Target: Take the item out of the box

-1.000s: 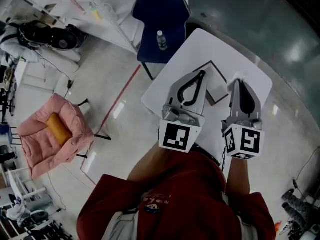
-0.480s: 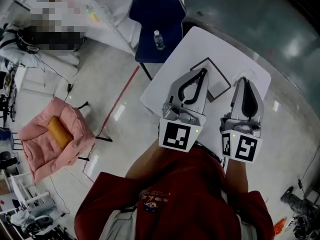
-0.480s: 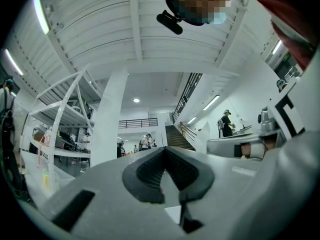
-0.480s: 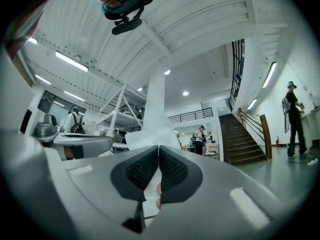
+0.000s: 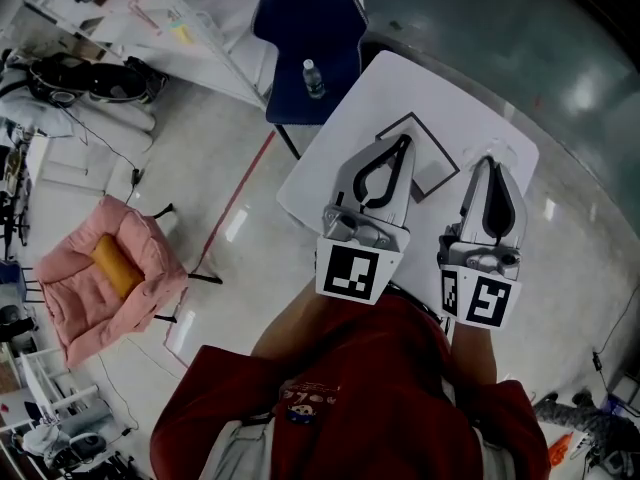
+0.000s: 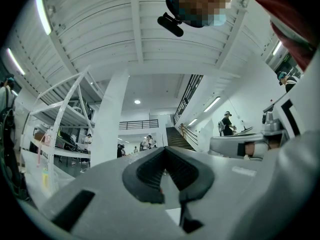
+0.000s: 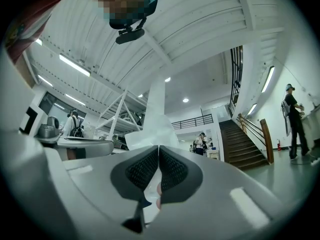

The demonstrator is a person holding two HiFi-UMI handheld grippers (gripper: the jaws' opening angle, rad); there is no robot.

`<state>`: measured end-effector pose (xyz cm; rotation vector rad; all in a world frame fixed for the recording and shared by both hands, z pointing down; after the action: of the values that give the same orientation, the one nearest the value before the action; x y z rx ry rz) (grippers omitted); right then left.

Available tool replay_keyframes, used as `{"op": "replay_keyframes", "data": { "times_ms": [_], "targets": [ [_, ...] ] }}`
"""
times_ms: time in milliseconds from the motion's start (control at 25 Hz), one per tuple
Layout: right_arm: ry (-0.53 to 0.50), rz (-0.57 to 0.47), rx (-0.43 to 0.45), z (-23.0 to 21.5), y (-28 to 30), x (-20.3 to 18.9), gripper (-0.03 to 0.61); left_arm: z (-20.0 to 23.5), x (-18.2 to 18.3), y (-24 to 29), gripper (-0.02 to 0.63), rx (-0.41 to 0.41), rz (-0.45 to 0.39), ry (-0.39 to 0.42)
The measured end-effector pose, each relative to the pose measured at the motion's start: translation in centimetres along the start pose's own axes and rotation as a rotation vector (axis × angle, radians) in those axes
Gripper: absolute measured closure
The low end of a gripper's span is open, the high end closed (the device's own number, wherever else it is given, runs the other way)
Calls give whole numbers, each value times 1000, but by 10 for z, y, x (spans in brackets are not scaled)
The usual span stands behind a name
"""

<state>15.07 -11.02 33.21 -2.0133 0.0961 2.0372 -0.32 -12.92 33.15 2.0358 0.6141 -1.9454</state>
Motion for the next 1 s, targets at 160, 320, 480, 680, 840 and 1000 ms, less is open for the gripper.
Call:
{"op": "replay_keyframes", "data": {
  "times_ms": [160, 320, 480, 680, 840, 1000],
  "targets": [
    [-5, -2, -3, -3, 1, -1, 572, -1, -1, 2, 612, 2, 1, 2],
    [-4, -5, 1, -5, 2, -2, 572, -2, -2, 5, 612, 1, -2, 2],
    [-20, 11, 8, -6, 3, -9, 574, -4, -6, 8, 612, -8, 6, 14],
    [-21, 15, 12, -9, 3, -8, 574, -6, -4, 10, 612, -13, 11, 29],
    [-30, 18, 10, -8, 5, -8, 574, -4, -4, 10, 612, -11, 9, 20],
    [-21, 19, 10, -9, 4, -10, 574, -5, -5, 9, 612, -15, 13, 26]
  ]
}}
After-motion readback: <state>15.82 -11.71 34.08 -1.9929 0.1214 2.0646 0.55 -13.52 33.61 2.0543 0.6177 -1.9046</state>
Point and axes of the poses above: the fingertips, and each gripper's own axes: y forward along the fingers, z to its left, x out of its top, the point moved 7 cm from there along -y, backward along the fingers, and after that the axes turned 8 degrees about z, right-handed, at the moved point
